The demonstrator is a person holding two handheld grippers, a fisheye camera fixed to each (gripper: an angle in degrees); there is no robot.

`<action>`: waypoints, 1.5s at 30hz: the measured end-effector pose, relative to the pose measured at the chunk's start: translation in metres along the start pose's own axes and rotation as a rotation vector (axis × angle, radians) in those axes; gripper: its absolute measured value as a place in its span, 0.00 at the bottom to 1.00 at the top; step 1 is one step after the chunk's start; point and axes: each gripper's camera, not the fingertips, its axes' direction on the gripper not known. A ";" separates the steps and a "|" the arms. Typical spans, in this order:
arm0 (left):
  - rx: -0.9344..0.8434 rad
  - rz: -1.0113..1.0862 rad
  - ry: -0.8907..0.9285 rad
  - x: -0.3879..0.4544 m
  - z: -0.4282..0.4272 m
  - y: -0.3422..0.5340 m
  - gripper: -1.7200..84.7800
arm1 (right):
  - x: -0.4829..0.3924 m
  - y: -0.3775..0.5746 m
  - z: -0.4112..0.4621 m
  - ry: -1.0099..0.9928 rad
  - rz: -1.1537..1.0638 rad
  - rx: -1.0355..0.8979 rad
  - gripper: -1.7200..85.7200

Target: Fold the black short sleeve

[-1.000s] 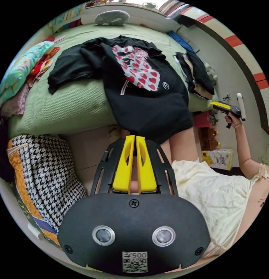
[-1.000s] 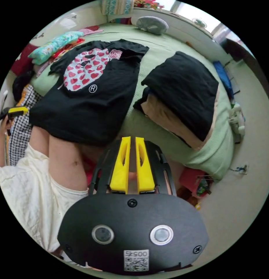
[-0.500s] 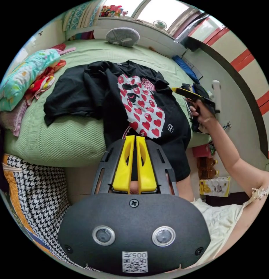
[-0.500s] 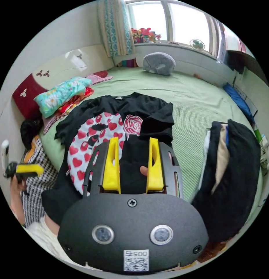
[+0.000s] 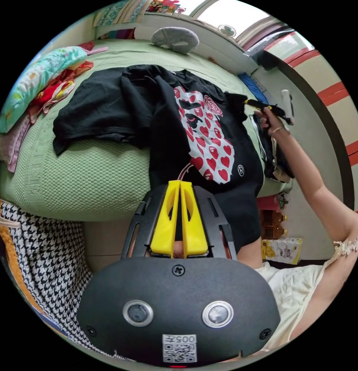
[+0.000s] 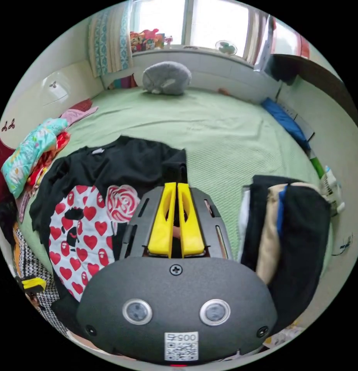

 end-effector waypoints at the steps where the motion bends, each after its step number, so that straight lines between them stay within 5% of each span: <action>1: 0.000 -0.007 -0.010 -0.001 0.001 -0.003 0.02 | 0.022 -0.015 -0.006 0.060 0.039 0.008 0.00; 5: 0.038 -0.023 -0.008 0.000 -0.004 -0.012 0.02 | 0.090 -0.048 -0.007 0.125 0.177 -0.099 0.01; 8: 0.057 -0.028 -0.023 0.000 -0.009 -0.018 0.03 | 0.098 -0.039 -0.012 -0.009 0.178 -0.094 0.02; 16: 0.152 -0.102 -0.114 -0.018 -0.029 -0.043 0.09 | -0.032 0.084 0.011 -0.398 -0.133 -0.149 0.10; 21: 0.119 -0.111 -0.091 -0.028 -0.022 -0.066 0.12 | -0.087 0.140 0.064 -0.234 -0.156 -0.225 0.07; 32: 0.170 -0.122 -0.232 -0.041 -0.016 -0.113 0.13 | -0.086 0.143 0.095 -0.294 -0.037 -0.233 0.05; 45: 0.053 -0.104 -0.159 -0.051 0.005 -0.160 0.11 | -0.107 0.149 0.113 -0.247 -0.081 -0.216 0.05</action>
